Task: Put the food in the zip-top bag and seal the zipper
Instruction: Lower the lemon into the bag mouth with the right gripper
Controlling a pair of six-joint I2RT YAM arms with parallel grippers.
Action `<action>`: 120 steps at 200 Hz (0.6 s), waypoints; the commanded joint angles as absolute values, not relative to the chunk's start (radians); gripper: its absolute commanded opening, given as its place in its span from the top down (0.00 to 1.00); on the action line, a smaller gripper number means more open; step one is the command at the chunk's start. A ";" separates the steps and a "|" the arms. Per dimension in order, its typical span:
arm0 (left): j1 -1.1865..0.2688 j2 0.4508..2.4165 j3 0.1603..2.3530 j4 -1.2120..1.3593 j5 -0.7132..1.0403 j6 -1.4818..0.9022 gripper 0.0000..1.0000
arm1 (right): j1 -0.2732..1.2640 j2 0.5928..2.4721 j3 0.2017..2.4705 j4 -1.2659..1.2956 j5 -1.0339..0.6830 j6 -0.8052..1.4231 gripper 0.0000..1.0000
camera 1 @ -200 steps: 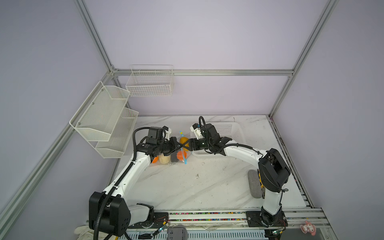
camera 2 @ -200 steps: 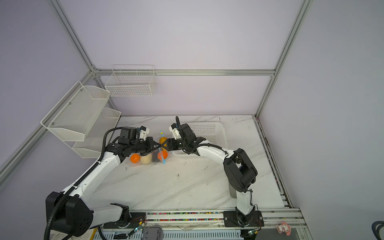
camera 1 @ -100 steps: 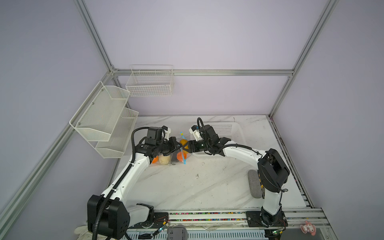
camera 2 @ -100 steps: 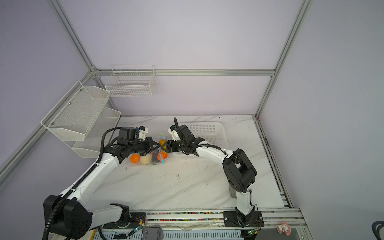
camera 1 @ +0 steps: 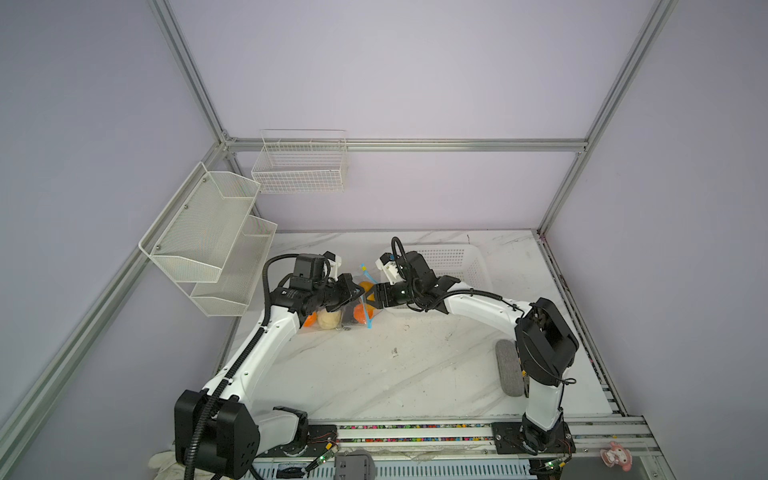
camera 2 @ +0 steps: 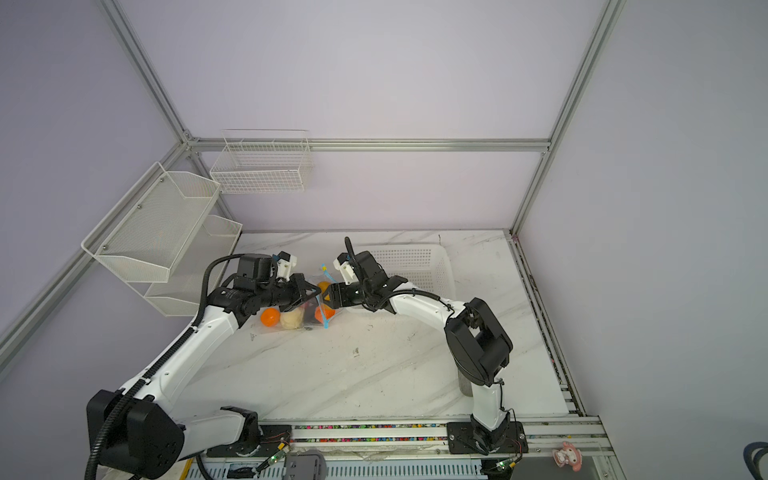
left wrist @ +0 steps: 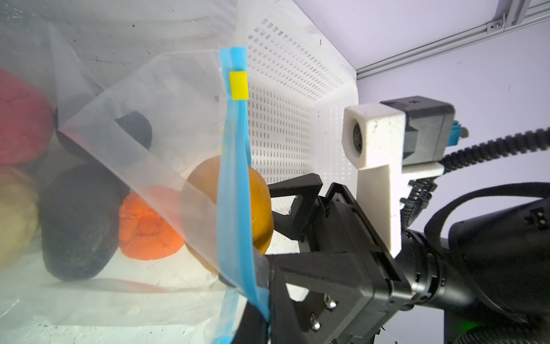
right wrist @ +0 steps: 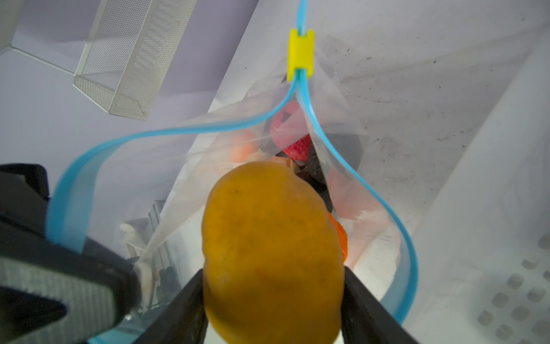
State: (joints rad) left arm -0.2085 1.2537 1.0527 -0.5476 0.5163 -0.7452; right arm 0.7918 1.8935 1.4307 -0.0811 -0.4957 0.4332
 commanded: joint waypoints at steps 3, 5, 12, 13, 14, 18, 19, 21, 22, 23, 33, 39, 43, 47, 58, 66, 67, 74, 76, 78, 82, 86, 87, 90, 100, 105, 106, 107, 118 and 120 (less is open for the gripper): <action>-0.201 1.221 1.144 -0.520 0.531 -0.759 1.00 | 0.803 1.918 1.479 -0.101 -0.504 0.425 0.33; -0.201 1.221 1.144 -0.520 0.531 -0.759 1.00 | 0.804 1.919 1.480 -0.100 -0.503 0.425 0.33; -0.201 1.219 1.144 -0.520 0.531 -0.760 1.00 | 0.805 1.923 1.482 -0.099 -0.504 0.426 0.33; -0.201 1.218 1.144 -0.519 0.531 -0.759 1.00 | 0.806 1.923 1.483 -0.098 -0.504 0.426 0.33; -0.201 1.218 1.144 -0.520 0.531 -0.759 1.00 | 0.807 1.924 1.484 -0.099 -0.504 0.426 0.33; -0.201 1.218 1.142 -0.520 0.531 -0.758 1.00 | 0.807 1.927 1.486 -0.099 -0.504 0.426 0.33; -0.201 1.217 1.141 -0.519 0.531 -0.758 1.00 | 0.808 1.929 1.485 -0.099 -0.503 0.426 0.33; -0.201 1.217 1.141 -0.519 0.531 -0.758 1.00 | 0.807 1.930 1.487 -0.098 -0.504 0.427 0.33; -0.201 1.217 1.142 -0.520 0.531 -0.758 1.00 | 0.808 1.931 1.488 -0.098 -0.505 0.427 0.33; -0.201 1.218 1.142 -0.520 0.531 -0.758 1.00 | 0.808 1.932 1.489 -0.098 -0.505 0.427 0.33; -0.202 1.216 1.140 -0.519 0.532 -0.758 1.00 | 0.811 1.942 1.496 -0.101 -0.506 0.426 0.33; -0.201 1.214 1.140 -0.519 0.532 -0.759 1.00 | 0.814 1.948 1.498 -0.102 -0.506 0.426 0.33; -0.201 1.214 1.141 -0.519 0.532 -0.758 1.00 | 0.815 1.951 1.502 -0.102 -0.507 0.426 0.33; -0.201 1.212 1.140 -0.519 0.532 -0.758 1.00 | 0.815 1.955 1.504 -0.103 -0.509 0.427 0.33; -0.201 1.209 1.140 -0.519 0.531 -0.758 1.00 | 0.818 1.963 1.509 -0.103 -0.511 0.426 0.32; -0.201 1.208 1.139 -0.519 0.531 -0.758 1.00 | 0.819 1.969 1.510 -0.098 -0.513 0.428 0.32; -0.201 1.208 1.138 -0.519 0.531 -0.758 1.00 | 0.819 1.970 1.510 -0.097 -0.514 0.428 0.32; -0.201 1.206 1.139 -0.519 0.529 -0.758 1.00 | 0.819 1.975 1.512 -0.096 -0.517 0.429 0.32; -0.201 1.207 1.138 -0.519 0.529 -0.758 1.00 | 0.820 1.976 1.512 -0.096 -0.517 0.430 0.32; -0.201 1.206 1.138 -0.519 0.530 -0.758 1.00 | 0.821 1.978 1.513 -0.097 -0.518 0.430 0.32; -0.201 1.205 1.137 -0.519 0.530 -0.758 1.00 | 0.820 1.981 1.514 -0.096 -0.518 0.430 0.32; -0.201 1.205 1.137 -0.519 0.530 -0.758 1.00 | 0.821 1.982 1.514 -0.093 -0.519 0.431 0.32; -0.201 1.205 1.137 -0.519 0.529 -0.758 1.00 | 0.821 1.982 1.514 -0.093 -0.519 0.431 0.32; -0.201 1.204 1.136 -0.519 0.529 -0.758 1.00 | 0.821 1.983 1.515 -0.091 -0.520 0.431 0.32; -0.201 1.203 1.134 -0.519 0.529 -0.758 1.00 | 0.824 1.984 1.515 -0.086 -0.520 0.434 0.32; -0.201 1.202 1.134 -0.519 0.529 -0.759 1.00 | 0.823 1.984 1.516 -0.086 -0.520 0.436 0.32; -0.201 1.202 1.134 -0.519 0.529 -0.758 1.00 | 0.823 1.984 1.516 -0.086 -0.520 0.436 0.32; -0.201 1.202 1.133 -0.519 0.529 -0.758 1.00 | 0.823 1.984 1.516 -0.085 -0.519 0.436 0.32; -0.201 1.202 1.132 -0.519 0.529 -0.758 1.00 | 0.826 1.984 1.517 -0.080 -0.519 0.437 0.32; -0.201 1.202 1.131 -0.519 0.529 -0.758 1.00 | 0.827 1.985 1.516 -0.080 -0.520 0.438 0.32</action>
State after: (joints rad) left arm -0.2085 1.2381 1.0527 -0.5480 0.5163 -0.7490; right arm 0.8150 1.9770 1.4910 -0.0940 -0.5037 0.4339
